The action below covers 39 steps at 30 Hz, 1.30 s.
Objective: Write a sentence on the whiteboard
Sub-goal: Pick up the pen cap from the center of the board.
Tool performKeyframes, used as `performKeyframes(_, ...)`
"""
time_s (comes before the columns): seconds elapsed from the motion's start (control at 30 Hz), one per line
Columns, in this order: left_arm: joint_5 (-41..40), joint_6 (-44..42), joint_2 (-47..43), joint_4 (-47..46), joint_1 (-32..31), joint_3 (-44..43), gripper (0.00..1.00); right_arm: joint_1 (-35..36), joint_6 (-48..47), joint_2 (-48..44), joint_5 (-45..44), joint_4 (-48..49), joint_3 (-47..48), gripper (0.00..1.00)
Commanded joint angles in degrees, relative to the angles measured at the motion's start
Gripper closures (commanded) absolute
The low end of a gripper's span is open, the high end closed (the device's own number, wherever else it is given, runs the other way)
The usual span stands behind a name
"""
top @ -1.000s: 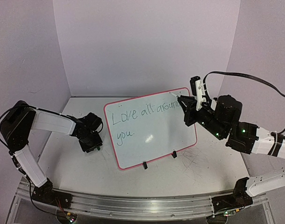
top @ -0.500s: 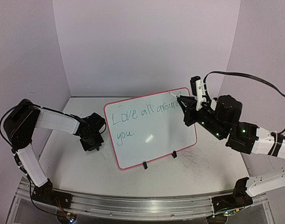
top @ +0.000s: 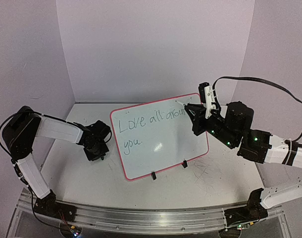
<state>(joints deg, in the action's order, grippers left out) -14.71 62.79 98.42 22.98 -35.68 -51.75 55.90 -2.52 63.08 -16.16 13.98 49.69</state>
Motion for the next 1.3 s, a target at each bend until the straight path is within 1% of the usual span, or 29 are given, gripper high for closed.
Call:
performKeyframes(0.0, -1.5, -2.3, -3.1, 0.9, 0.2, 0.8, 0.91, -0.1, 1.4, 0.9, 1.2, 2.0, 1.5, 1.00)
performKeyframes(0.23, 1.0, -4.6, 1.2, 2.1, 0.2, -2.1, 0.72, -0.1, 1.7, 1.5, 1.0, 2.3, 1.6, 1.00)
performKeyframes(0.33, 0.8, -4.8, 2.4, 3.4, 0.2, -2.9, 0.71, -0.1, 1.7, 1.3, 0.9, 2.5, 1.1, 1.00)
performKeyframes(0.5, -0.2, -4.1, 3.8, 7.2, 0.1, -3.7, 0.71, -0.1, 1.3, 0.3, 0.3, 2.9, -0.1, 1.00)
performKeyframes(0.77, -0.2, -4.3, 8.6, 12.8, 0.1, -6.3, 0.73, -0.1, 2.1, -1.2, 0.0, 5.6, -3.5, 1.00)
performKeyframes(0.9, 1.6, -4.3, 10.6, 13.7, 0.1, -5.9, 0.77, -0.1, 4.2, -2.2, -0.3, 6.5, -4.8, 1.00)
performKeyframes(1.07, 0.7, -3.4, 9.4, 13.8, 0.1, -3.8, 0.85, -0.2, 4.2, -3.2, -0.9, 7.0, -5.5, 1.00)
performKeyframes(1.27, -1.5, -0.5, 5.6, 13.5, 0.2, -1.6, 0.89, -0.2, 3.2, -2.3, 0.2, 7.2, -4.5, 1.00)
